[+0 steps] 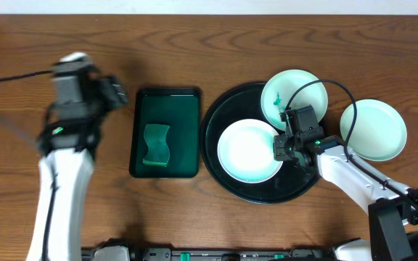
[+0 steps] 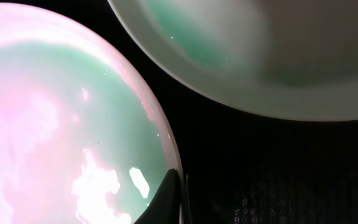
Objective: Clean dirty plates on tray and stack at the side
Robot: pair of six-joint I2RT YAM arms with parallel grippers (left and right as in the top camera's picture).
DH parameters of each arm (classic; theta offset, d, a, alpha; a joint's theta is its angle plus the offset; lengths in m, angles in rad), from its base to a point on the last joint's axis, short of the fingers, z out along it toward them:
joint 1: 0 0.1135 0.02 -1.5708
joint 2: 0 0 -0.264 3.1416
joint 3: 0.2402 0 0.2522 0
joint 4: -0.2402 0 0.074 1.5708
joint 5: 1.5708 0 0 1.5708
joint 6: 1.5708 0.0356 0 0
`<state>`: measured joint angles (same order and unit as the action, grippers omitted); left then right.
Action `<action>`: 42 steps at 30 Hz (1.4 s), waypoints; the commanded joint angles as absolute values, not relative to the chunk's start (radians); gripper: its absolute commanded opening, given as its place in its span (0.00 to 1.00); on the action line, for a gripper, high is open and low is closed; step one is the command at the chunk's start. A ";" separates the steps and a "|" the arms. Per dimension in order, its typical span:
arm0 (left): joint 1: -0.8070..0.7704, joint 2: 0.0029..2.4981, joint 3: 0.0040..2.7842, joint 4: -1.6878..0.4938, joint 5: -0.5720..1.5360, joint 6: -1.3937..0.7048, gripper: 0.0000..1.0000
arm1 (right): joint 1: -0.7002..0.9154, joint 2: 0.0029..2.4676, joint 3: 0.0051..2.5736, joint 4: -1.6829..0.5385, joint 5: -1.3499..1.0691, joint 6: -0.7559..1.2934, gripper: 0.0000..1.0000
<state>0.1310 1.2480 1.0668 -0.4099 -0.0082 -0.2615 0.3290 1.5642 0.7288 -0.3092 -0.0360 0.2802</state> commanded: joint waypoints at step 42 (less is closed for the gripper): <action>0.269 1.190 1.068 -0.418 -0.020 -0.263 0.80 | 0.334 1.560 0.739 -0.315 -0.103 0.275 0.01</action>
<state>0.2657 1.1892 1.0672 -0.4160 -0.0105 -0.2615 0.3283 1.5860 0.7322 -0.3073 -0.0616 0.2806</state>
